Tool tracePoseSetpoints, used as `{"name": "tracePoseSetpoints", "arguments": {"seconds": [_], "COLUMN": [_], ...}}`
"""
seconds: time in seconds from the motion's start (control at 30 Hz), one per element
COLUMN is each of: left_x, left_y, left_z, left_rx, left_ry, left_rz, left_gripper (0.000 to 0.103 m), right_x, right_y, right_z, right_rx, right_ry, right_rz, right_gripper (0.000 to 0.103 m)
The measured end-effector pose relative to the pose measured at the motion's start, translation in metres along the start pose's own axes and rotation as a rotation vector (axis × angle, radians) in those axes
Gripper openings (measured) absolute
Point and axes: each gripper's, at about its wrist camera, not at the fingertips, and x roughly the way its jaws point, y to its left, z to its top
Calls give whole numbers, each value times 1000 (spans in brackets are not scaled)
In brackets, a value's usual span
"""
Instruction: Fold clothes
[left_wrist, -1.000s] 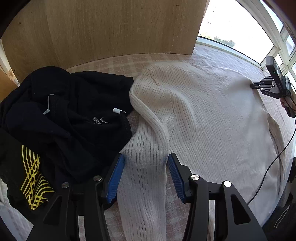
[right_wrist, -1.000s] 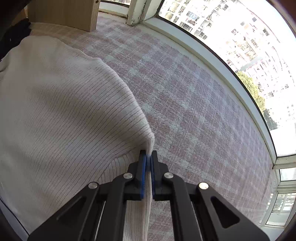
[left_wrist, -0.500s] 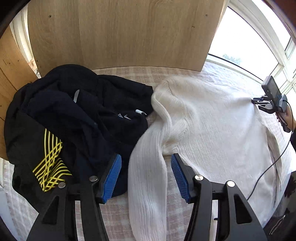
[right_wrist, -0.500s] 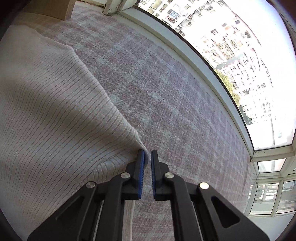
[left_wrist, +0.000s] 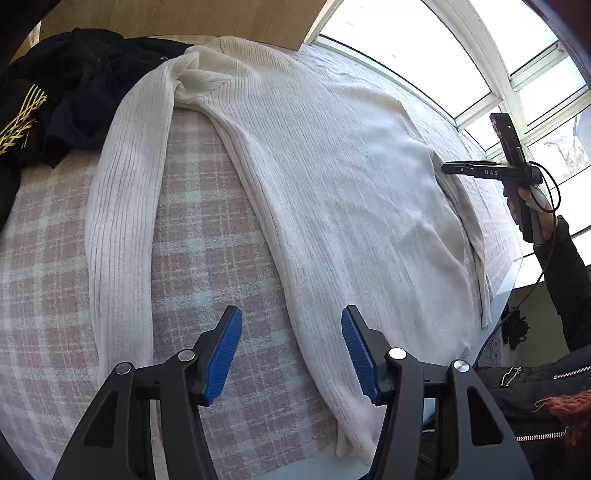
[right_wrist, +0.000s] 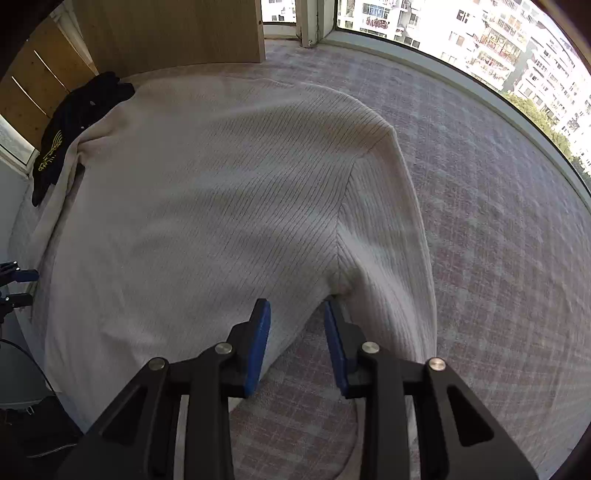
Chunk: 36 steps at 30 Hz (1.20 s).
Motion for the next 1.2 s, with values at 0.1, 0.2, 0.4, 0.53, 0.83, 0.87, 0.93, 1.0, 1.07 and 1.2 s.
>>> {"name": "tracePoseSetpoints", "arguments": {"seconds": [0.1,0.2,0.4,0.53,0.83,0.87,0.93,1.0,1.07,1.2], "left_x": [-5,-9,-14,-14,-10,-8,-6,-4,-3,-3], "left_y": [-6,-9,-8,-11,-12,-10,-8,-4,-3,-3], "left_z": [-14,-24,-36,-41,-53,-55,-58,-63,-67,-74], "left_rx": [7,12,18,38,54,51,41,20,11,5], "left_ry": [-3,-8,-12,-12,13,18,21,18,17,10], "left_rz": [5,8,12,17,-8,-16,-30,-60,-84,-108], "left_gripper": [54,54,54,54,54,54,54,54,54,54], "right_x": [11,5,-2,2,-19,-19,-20,-21,-43,-65], "right_y": [4,5,26,39,48,48,48,48,65,111], "right_z": [-26,-50,-65,-74,-106,-111,-119,-128,-133,-125], "right_rx": [59,125,118,102,59,49,30,11,6,-35], "right_ry": [49,54,60,90,60,67,79,92,34,-45], "right_rz": [1,69,74,58,-65,-110,-200,-290,-268,-177], "right_gripper": [30,30,30,30,8,7,7,7,7,45]}}
